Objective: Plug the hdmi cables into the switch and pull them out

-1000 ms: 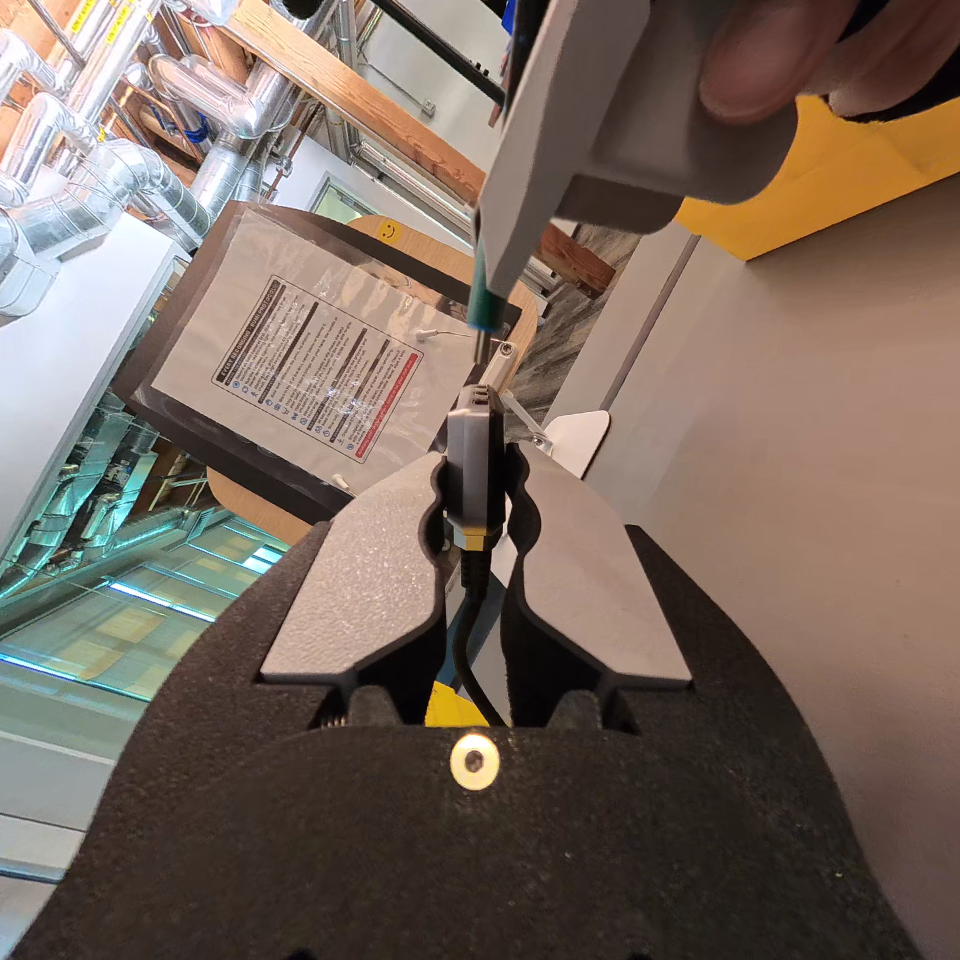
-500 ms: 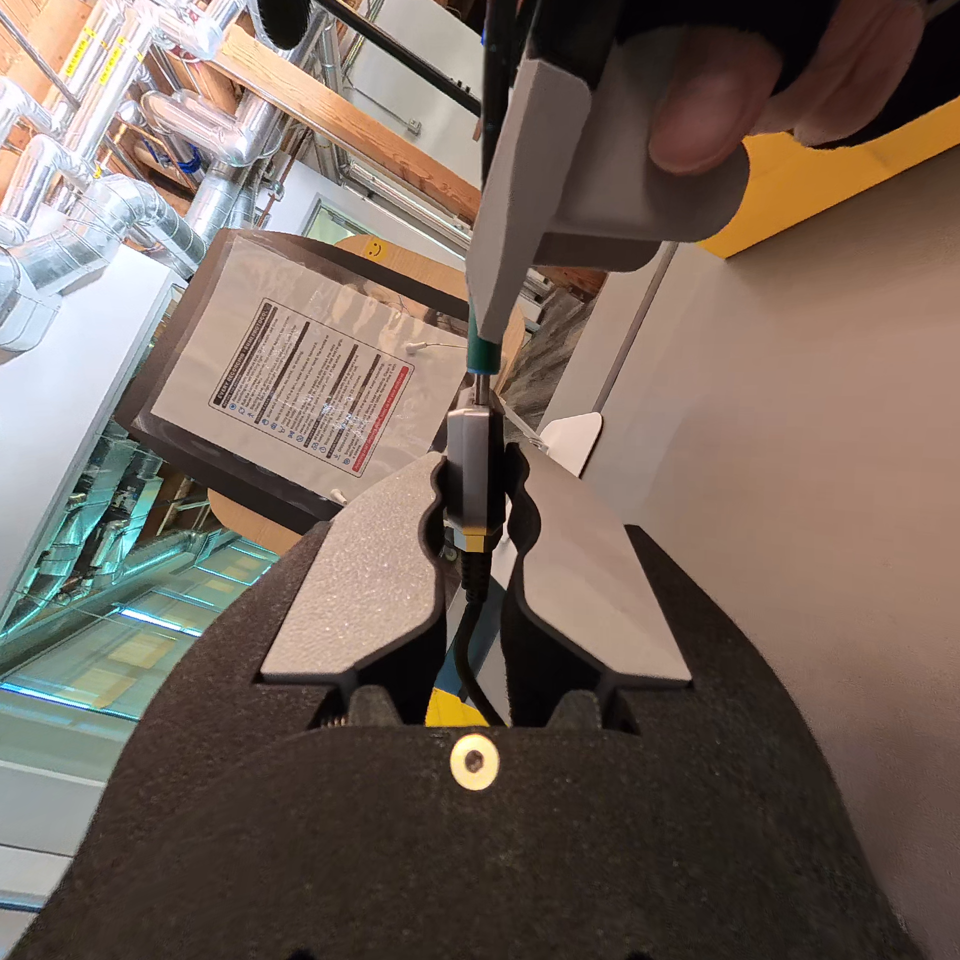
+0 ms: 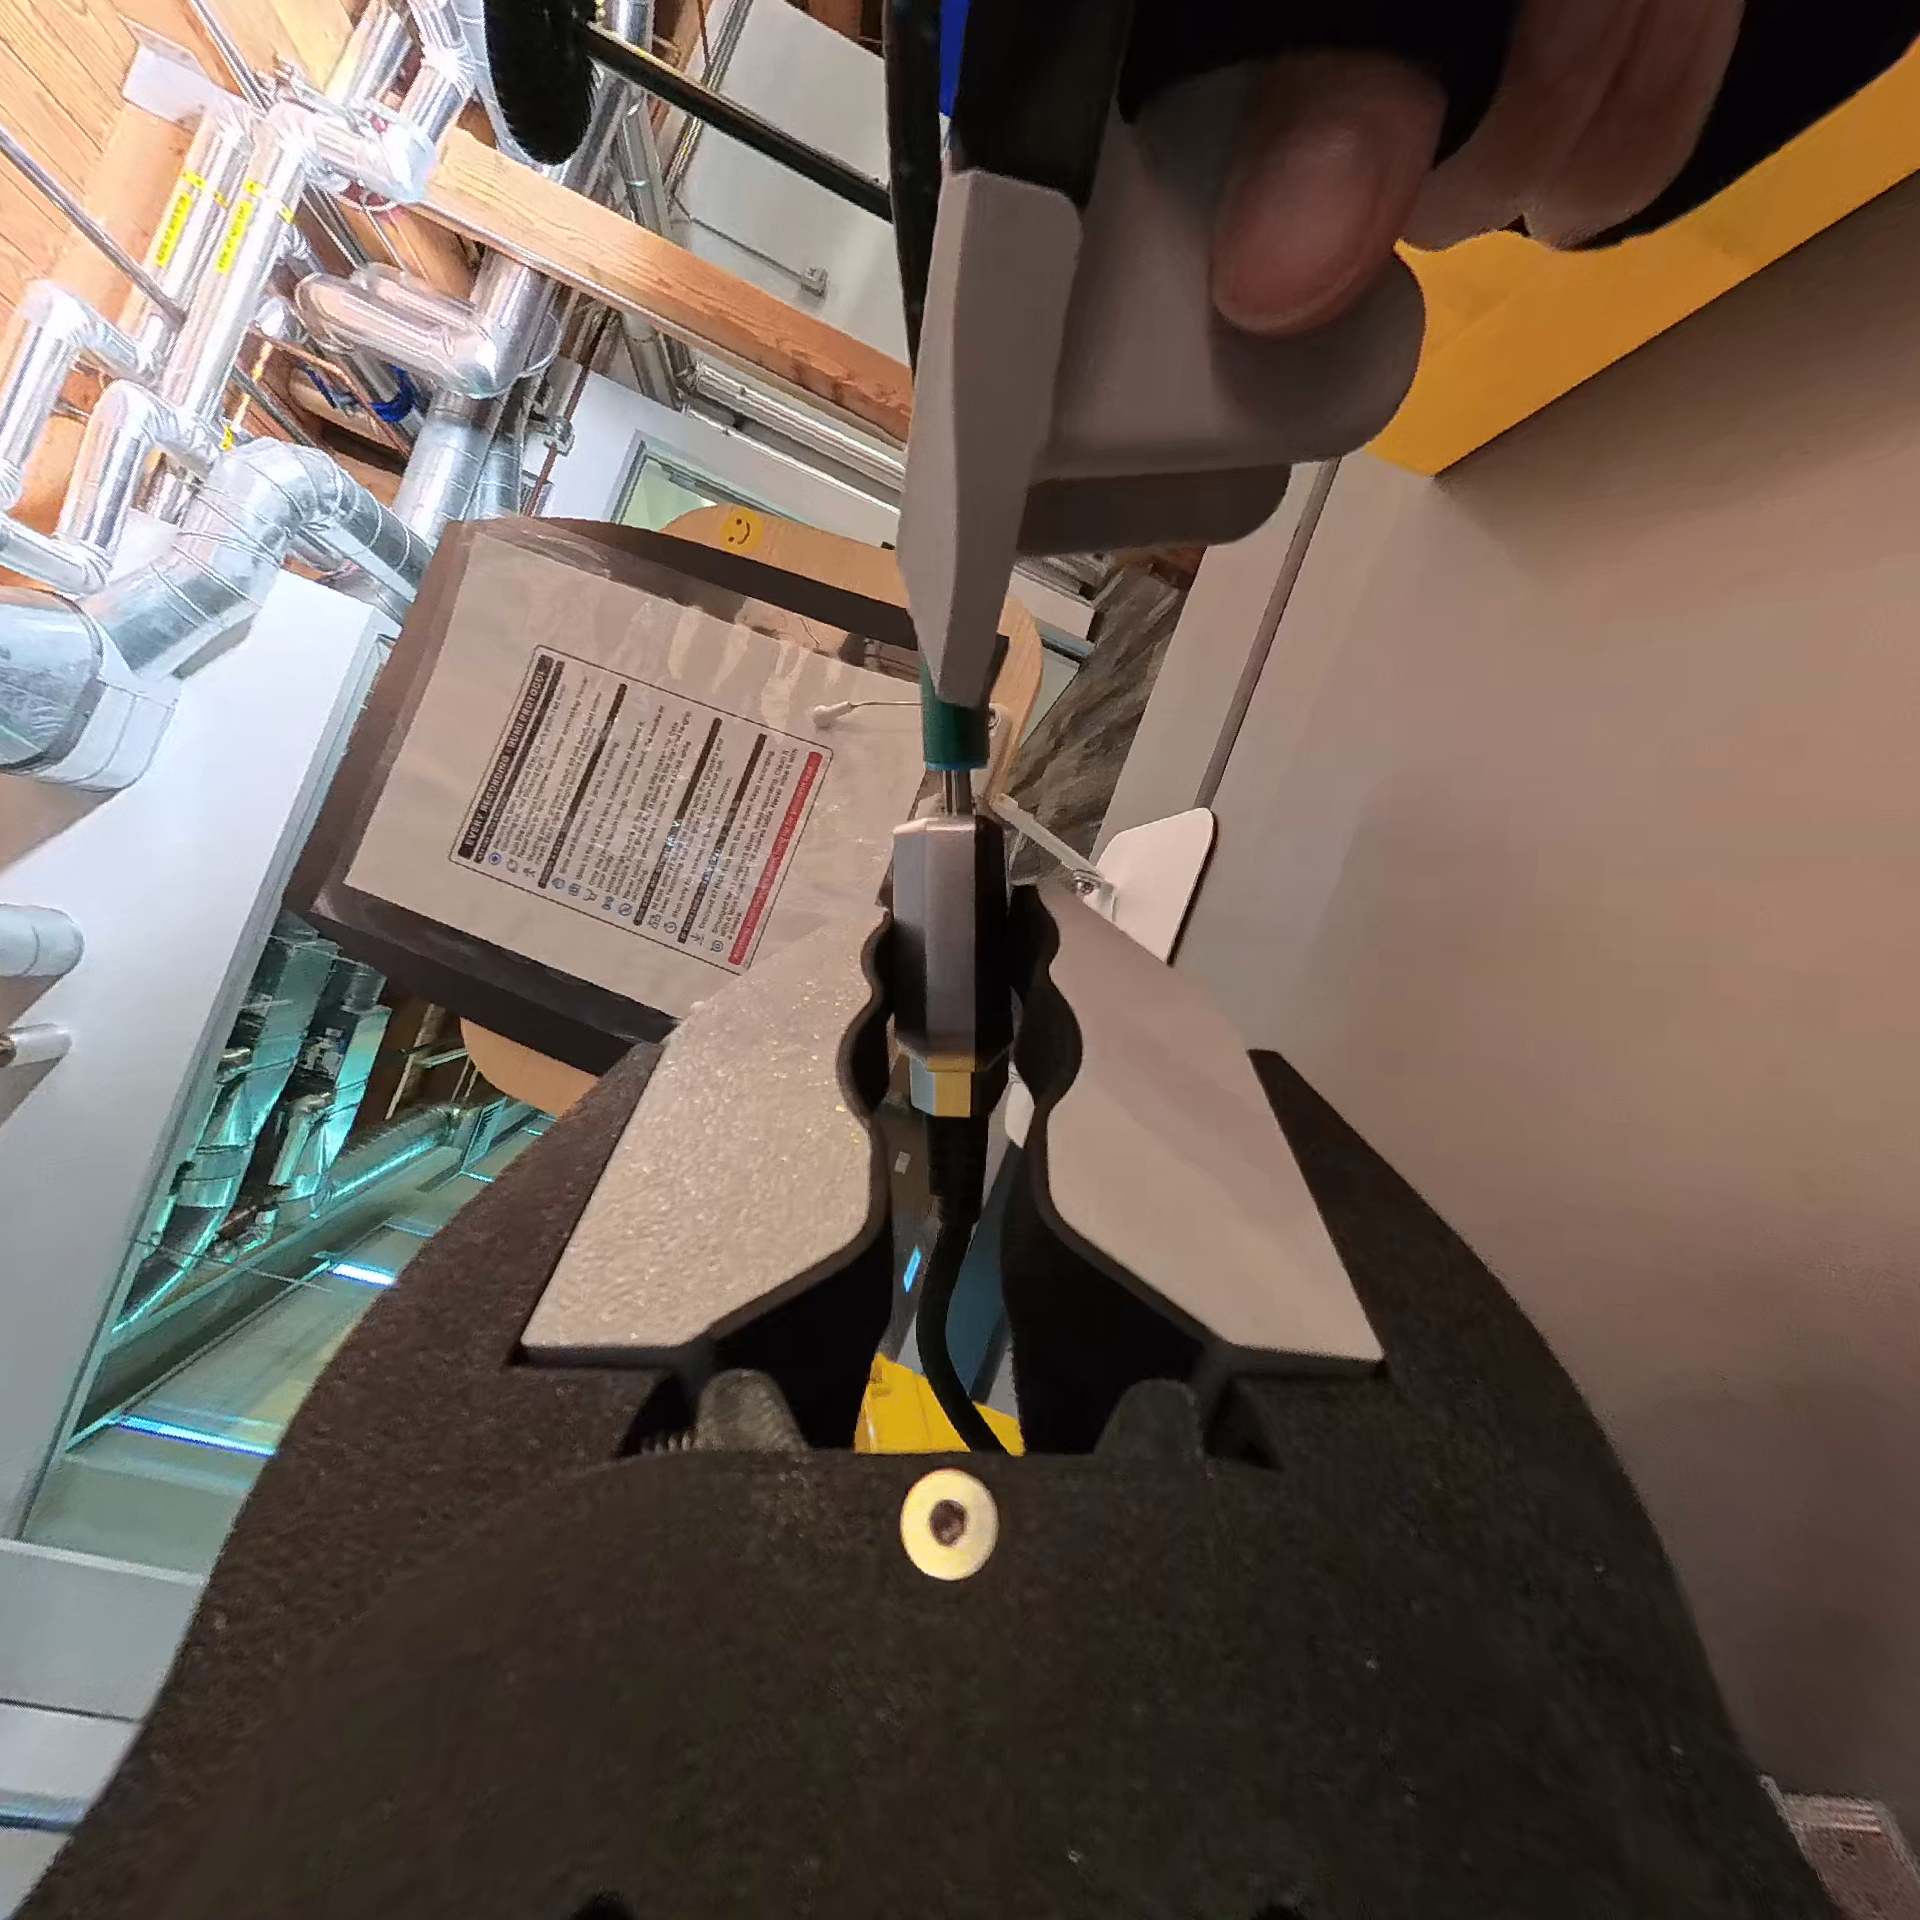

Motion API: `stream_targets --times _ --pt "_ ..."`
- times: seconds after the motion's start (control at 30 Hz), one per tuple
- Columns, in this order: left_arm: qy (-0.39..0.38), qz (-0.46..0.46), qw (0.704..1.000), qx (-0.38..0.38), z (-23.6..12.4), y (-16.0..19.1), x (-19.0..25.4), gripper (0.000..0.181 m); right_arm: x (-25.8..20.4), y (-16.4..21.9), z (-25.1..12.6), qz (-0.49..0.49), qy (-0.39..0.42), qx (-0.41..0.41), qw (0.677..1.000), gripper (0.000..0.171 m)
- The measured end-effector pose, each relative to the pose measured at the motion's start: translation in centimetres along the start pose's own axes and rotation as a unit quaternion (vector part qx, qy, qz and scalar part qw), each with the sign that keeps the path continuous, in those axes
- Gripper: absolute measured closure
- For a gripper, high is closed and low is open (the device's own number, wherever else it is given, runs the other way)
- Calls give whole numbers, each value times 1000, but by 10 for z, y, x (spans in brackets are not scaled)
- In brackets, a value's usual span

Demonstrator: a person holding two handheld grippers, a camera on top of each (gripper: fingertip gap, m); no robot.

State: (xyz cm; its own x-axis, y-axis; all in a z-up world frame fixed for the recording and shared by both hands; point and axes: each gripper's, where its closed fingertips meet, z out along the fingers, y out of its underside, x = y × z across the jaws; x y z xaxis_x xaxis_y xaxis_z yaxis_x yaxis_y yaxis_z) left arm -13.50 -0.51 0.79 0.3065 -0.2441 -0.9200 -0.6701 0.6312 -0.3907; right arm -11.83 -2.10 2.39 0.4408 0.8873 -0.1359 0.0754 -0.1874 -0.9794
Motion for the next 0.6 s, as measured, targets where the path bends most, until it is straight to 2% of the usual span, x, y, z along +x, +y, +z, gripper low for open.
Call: stream_targets --times 0.17,0.33,0.6 --pt "3 10 1000 6 -3 0 2 162 -2 3 2 8 -17 9 1000 149" --pt "12 -2 999 30 -6 -10 2 162 -6 1 -4 33 -69 20 997 149" --pt "-19 6 1000 5 -1 -7 -1 161 -5 -2 -1 -11 -20 10 1000 150"
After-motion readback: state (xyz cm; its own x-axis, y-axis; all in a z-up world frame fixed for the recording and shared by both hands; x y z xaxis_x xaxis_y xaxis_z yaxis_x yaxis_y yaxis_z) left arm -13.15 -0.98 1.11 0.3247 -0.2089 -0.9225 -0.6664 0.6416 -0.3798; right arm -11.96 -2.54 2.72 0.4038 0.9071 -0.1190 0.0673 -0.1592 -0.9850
